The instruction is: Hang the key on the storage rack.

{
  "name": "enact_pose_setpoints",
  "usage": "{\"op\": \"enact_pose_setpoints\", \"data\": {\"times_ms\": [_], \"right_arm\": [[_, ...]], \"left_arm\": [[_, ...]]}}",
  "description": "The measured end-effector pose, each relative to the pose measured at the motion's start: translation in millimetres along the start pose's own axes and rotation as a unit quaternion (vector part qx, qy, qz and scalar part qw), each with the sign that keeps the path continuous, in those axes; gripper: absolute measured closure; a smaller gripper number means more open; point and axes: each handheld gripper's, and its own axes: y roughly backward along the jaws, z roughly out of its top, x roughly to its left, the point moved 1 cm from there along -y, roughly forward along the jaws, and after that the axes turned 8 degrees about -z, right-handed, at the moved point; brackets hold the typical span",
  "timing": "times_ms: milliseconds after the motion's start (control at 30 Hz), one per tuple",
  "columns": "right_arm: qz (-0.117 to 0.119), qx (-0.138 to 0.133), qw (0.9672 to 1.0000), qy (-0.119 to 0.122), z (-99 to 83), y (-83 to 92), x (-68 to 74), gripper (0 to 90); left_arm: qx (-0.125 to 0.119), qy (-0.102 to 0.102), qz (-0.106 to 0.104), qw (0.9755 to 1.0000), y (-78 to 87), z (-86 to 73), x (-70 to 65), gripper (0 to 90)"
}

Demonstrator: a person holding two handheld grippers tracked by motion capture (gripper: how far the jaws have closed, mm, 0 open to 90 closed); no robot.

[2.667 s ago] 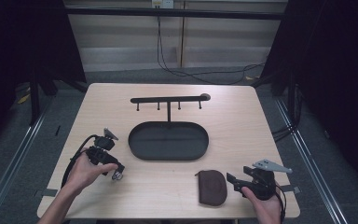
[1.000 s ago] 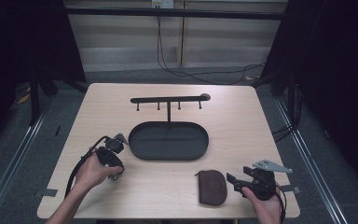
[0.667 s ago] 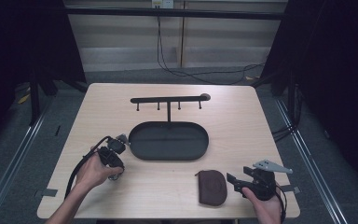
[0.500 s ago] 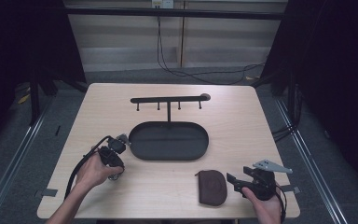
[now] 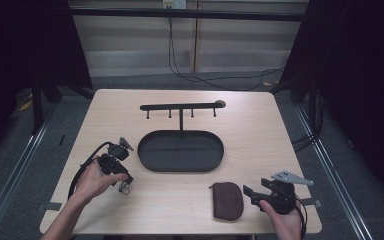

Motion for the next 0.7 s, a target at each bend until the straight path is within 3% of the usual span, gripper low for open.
{"op": "enact_pose_setpoints", "data": {"times_ms": [700], "right_arm": [[-0.001, 0.000, 1.0000, -0.001, -0.1, -0.2, -0.4, 23.0]], "left_arm": [[-0.017, -0.012, -0.005, 0.9998, 29.9, -3.9, -4.0, 68.4]]}}
